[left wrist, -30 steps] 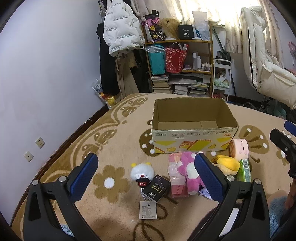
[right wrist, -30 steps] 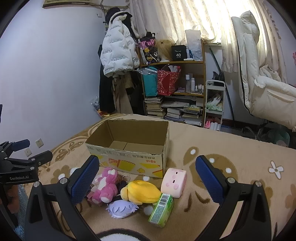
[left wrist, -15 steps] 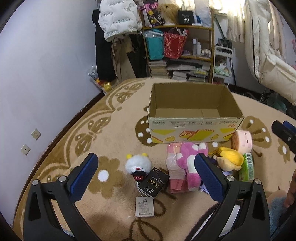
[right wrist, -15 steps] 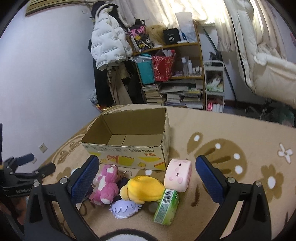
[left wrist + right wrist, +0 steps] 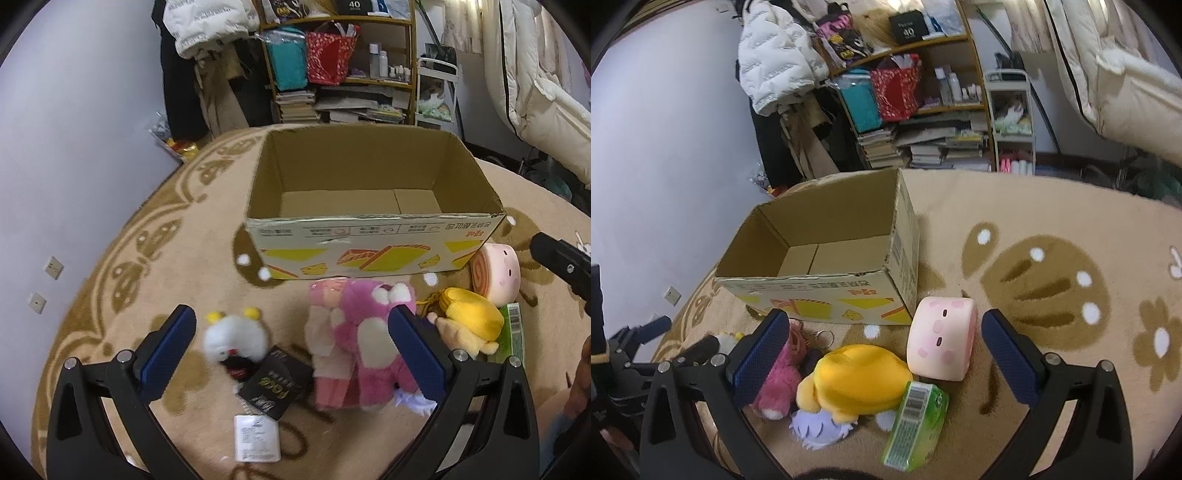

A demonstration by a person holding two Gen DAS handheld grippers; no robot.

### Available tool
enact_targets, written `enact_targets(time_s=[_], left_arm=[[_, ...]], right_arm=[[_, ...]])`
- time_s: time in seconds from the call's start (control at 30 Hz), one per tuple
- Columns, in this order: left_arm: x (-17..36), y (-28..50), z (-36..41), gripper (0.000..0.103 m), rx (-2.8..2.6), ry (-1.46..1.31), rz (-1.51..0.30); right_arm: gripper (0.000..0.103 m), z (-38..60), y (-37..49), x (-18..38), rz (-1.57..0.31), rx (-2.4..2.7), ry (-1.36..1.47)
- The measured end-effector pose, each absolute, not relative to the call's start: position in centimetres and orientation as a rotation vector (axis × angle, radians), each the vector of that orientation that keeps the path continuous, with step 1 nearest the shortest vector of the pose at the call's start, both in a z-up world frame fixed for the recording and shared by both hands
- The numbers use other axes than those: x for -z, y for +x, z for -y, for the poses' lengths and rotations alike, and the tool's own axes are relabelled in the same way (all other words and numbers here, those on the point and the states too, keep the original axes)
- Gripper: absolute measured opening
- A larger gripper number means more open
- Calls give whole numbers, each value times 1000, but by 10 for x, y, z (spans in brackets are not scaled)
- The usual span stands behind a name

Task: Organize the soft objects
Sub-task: 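Grasp the pink marshmallow plush with the right tool while the left tool grasps the pink bear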

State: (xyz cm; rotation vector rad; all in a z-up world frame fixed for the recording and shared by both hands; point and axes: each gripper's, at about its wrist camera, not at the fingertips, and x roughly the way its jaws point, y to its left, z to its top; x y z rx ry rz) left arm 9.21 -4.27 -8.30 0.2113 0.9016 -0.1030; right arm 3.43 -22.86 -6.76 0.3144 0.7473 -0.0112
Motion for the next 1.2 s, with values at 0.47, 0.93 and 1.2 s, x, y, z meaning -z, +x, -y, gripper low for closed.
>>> enact_targets(time_s=[0.47, 0.93, 1.2], left_arm=[[125, 117, 86, 103, 239, 208, -969], [155, 134, 91, 103, 228, 164, -1080], [165, 142, 77, 93, 205, 128, -1126]], right_arm=[[97, 258, 83, 120, -873, 78, 431], [85, 262, 99, 162, -1006, 107, 474], [79, 268, 99, 170, -1032, 118, 500]])
